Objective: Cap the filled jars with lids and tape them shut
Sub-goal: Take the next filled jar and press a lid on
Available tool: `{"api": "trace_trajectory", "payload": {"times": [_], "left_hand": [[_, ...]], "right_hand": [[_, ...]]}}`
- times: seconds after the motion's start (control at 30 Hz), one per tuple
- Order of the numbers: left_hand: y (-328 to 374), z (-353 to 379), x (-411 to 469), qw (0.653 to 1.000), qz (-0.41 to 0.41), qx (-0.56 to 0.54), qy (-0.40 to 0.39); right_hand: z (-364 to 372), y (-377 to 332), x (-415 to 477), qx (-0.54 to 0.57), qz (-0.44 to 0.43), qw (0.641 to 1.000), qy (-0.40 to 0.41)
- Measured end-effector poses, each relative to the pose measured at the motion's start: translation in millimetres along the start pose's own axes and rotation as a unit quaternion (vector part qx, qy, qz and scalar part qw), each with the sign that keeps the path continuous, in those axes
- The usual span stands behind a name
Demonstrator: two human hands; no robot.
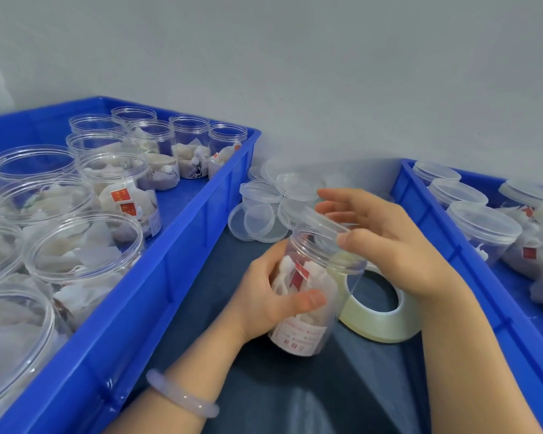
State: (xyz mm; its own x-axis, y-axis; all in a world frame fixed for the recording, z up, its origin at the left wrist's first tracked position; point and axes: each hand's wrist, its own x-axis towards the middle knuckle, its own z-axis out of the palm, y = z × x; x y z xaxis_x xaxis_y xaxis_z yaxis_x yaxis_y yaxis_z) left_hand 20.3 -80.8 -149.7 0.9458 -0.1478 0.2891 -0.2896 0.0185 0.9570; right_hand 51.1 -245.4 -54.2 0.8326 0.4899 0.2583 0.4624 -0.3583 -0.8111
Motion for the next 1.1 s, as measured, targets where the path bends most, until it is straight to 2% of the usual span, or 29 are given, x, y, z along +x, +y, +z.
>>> {"api": "trace_trajectory", "payload": {"times": [0.27, 0.43, 0.53, 0.6, 0.73, 0.8, 0.87, 0.93, 1.0, 1.03, 1.1], "left_hand": [[1.2, 3.7, -1.8, 0.991, 0.026, 0.090, 0.097], [2.0, 6.3, -4.1, 0.967, 0.033, 0.216, 0.131], [4.1, 8.7, -5.9, 0.932, 0.069, 0.319, 0.160], [4.0, 9.1, -5.7, 0.914, 0.085, 0.360, 0.167], [3.4, 6.4, -4.2, 0.922, 0.062, 0.334, 0.186], [2.0, 4.1, -3.3, 0.927, 0.061, 0.322, 0.184], [0.7, 3.7, -3.0, 0.928, 0.068, 0.320, 0.178], [-0.2, 4.8, -3.1, 0.930, 0.066, 0.316, 0.176], [-0.7, 4.8, -3.4, 0.935, 0.057, 0.297, 0.183], [-0.8, 4.5, -3.2, 0.938, 0.052, 0.286, 0.187], [-1.5, 4.4, -3.3, 0.937, 0.054, 0.288, 0.190]], "right_hand": [[10.9, 4.0, 4.3, -0.095, 0.018, 0.995, -0.020], [9.4, 0.8, 3.8, -0.151, 0.023, 0.988, -0.003], [14.2, -6.0, 3.1, -0.205, 0.094, 0.973, 0.048], [15.4, -10.8, 2.3, -0.240, 0.150, 0.958, 0.053], [3.2, -14.2, -1.6, -0.279, 0.201, 0.932, 0.112], [-2.0, -10.4, -1.0, -0.305, 0.191, 0.922, 0.144], [-0.3, -8.5, -1.1, -0.269, 0.133, 0.942, 0.148], [5.1, -12.8, -1.4, -0.182, 0.084, 0.978, 0.056], [10.9, -12.3, -0.4, -0.123, 0.056, 0.989, -0.053], [13.6, -11.2, 0.1, -0.127, 0.049, 0.989, -0.059], [18.0, -8.8, 3.1, -0.186, 0.052, 0.981, -0.003]]}}
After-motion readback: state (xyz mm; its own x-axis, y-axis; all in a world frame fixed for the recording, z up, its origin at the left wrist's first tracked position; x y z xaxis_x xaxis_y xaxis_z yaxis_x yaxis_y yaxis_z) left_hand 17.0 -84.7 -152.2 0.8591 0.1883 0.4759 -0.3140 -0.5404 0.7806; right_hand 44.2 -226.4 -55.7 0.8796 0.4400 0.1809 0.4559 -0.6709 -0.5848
